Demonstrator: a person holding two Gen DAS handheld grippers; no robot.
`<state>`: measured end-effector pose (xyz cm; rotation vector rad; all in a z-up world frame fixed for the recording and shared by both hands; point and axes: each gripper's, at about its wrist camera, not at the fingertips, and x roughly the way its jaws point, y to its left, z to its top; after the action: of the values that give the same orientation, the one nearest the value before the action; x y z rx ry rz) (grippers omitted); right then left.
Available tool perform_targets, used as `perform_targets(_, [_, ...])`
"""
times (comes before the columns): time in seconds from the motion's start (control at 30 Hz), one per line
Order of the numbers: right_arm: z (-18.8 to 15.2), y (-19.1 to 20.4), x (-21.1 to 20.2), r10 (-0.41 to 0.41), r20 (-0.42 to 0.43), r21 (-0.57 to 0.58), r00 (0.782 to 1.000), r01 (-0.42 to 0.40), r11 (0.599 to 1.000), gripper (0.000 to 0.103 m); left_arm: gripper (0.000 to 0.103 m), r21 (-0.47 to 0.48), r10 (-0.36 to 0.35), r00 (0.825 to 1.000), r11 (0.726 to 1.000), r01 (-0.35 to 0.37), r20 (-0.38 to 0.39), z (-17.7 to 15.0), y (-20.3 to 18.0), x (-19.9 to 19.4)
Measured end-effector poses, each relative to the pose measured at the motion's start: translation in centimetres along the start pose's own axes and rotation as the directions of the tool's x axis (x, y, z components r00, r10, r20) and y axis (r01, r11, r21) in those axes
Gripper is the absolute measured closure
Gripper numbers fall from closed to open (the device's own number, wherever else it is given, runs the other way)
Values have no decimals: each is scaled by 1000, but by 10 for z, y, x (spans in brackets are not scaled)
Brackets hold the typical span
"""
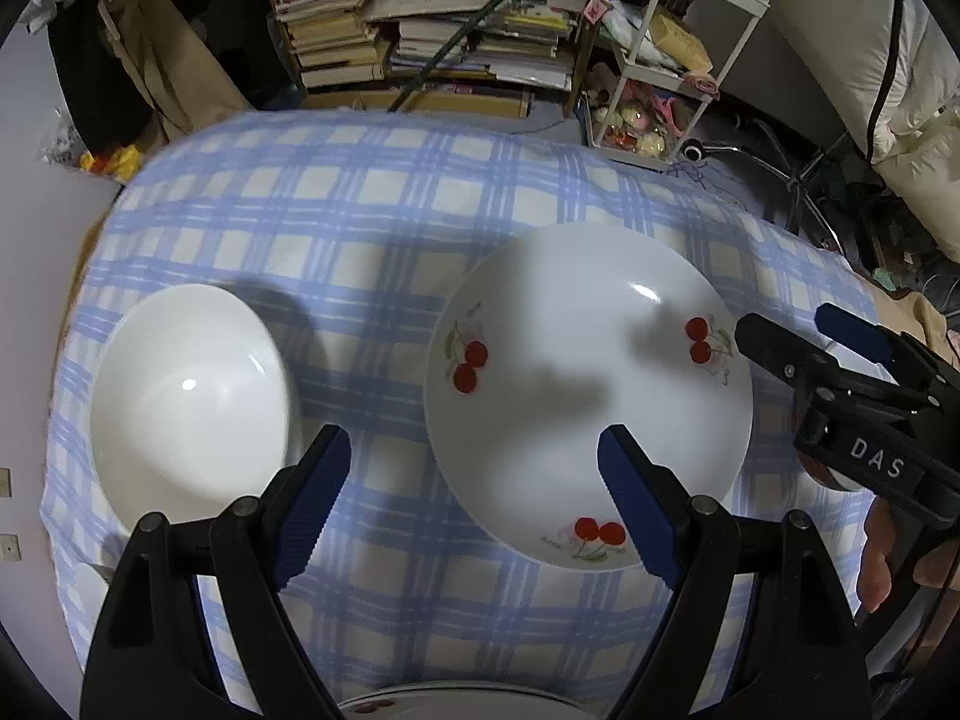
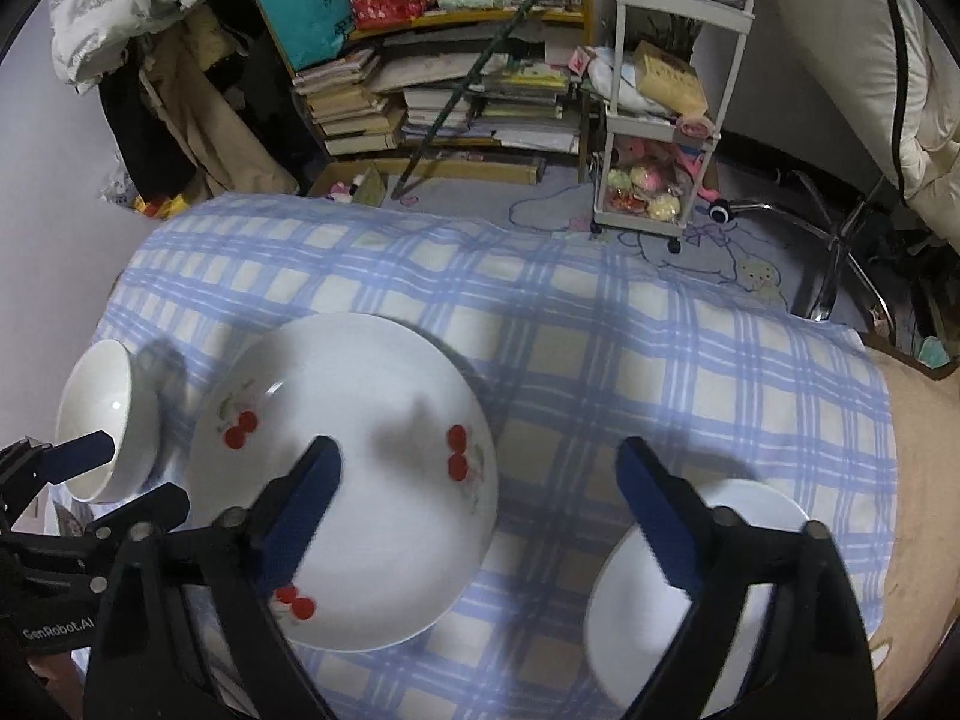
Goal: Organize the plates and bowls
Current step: 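Move both open tools to the rim of another cherry plate, then close both tools on the cherry plate rim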
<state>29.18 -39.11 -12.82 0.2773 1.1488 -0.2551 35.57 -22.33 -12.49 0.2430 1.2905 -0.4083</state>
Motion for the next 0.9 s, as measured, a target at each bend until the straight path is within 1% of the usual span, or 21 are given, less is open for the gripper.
perform_targets(0.07, [1,-1,6,1,-17,-13,1000,-1,1000,22,19,-1,-5,1000,1000,5,-14,1,-2,8])
perform_targets(0.27, [1,2,23,-20,-63,-50,998,16,999,35,21,2,-2,1000,1000,2,-31,2,-5,19])
perform_targets(0.43, [-1,2,34,-21,-85,-51,996,17,999,37,24,-4,10,999,1000,-11,-38,3,-4,23])
perform_targets(0.53, [-2,3,38,-25,-96,-59,995,19,998,40,29,-5,15,999,1000,-15,-49,4,-2,29])
perform_targets(0.6, [-2,4,41,-29,-105,-67,994,22,998,48,36,-3,15,999,1000,-15,-52,3,-2,32])
perform_targets(0.67, [-2,5,43,-28,-112,-73,993,20,997,52,40,1,19,998,1000,-19,-53,4,-1,36])
perform_targets(0.7, [-3,5,45,-32,-115,-75,993,23,997,54,47,5,28,998,1000,-28,-52,4,-1,38])
perform_targets(0.73, [-2,5,46,-42,-116,-74,992,34,997,55,51,7,34,998,999,-34,-55,5,-1,40])
perform_targets(0.77, [-2,4,47,-47,-114,-74,992,39,997,56,60,10,35,997,999,-35,-64,6,0,43])
perform_targets(0.8, [-1,3,47,-45,-112,-73,993,37,997,59,64,10,33,997,999,-33,-72,7,0,45])
perform_targets(0.83, [-1,2,49,-38,-117,-71,992,30,997,64,65,8,30,997,1000,-30,-76,8,1,47])
perform_targets(0.87, [-1,2,50,-29,-123,-69,992,21,997,71,68,5,34,997,999,-34,-72,9,2,47])
perform_targets(0.9, [-1,1,51,-10,-129,-61,992,2,998,74,72,3,38,997,999,-38,-71,10,3,48])
